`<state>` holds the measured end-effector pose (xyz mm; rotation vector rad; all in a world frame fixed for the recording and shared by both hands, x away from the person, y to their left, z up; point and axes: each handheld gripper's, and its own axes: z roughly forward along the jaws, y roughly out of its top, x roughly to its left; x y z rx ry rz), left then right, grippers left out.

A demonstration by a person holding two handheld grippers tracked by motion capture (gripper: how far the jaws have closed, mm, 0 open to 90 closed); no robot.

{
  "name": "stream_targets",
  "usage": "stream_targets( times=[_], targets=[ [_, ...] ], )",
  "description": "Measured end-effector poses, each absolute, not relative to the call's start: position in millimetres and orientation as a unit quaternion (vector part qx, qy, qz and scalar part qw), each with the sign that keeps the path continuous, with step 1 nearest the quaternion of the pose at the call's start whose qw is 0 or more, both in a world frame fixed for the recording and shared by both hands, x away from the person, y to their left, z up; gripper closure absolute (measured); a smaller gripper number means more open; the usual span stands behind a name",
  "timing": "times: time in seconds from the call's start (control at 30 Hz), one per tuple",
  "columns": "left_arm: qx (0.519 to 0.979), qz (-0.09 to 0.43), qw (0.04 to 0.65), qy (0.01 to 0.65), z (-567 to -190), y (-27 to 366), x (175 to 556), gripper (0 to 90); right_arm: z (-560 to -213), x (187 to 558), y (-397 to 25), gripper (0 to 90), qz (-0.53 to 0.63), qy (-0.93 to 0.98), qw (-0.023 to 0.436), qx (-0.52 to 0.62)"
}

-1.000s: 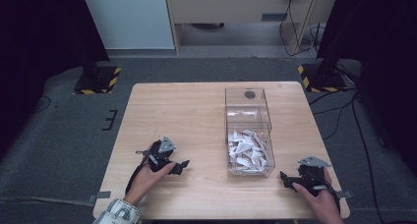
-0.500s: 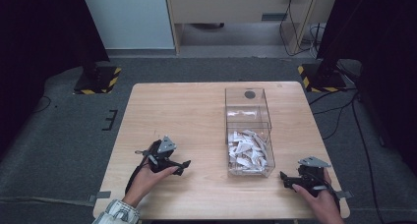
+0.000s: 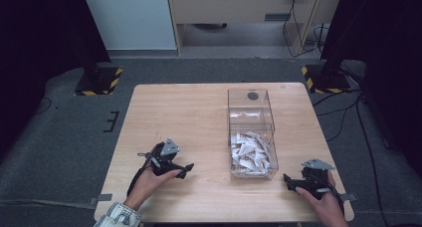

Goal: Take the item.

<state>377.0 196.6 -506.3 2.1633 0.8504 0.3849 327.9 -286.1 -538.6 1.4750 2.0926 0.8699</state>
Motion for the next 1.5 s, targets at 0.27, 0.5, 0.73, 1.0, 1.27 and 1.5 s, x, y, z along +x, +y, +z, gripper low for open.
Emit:
stream_targets(
  times=[0.27,0.5,0.73,1.0,1.27,1.5],
  targets=[
    [0.848,0.145,0.385,0.334,-505.1,195.6,377.0,4.4,-538.6,327.9,-286.1,1.7,0.314,0.755,0.217,0.533],
    [0.844,0.145,0.395,0.332,-499.5,195.8,376.6,4.5,-538.6,327.9,-286.1,1.7,0.314,0.755,0.217,0.532],
    [0.845,0.143,0.407,0.317,-485.4,190.8,377.9,5.4,-538.6,327.9,-286.1,1.7,0.314,0.755,0.217,0.533],
    [0.846,0.123,0.433,0.287,-466.5,178.8,380.5,5.2,-538.6,327.9,-286.1,1.7,0.314,0.755,0.217,0.532],
    [0.856,0.123,0.429,0.263,-454.4,157.6,386.2,5.4,-538.6,327.9,-286.1,1.7,0.314,0.755,0.217,0.532],
    [0.860,0.123,0.432,0.244,-444.4,136.6,390.4,5.3,-538.6,327.9,-286.1,1.7,0.314,0.755,0.217,0.533]
  ],
)
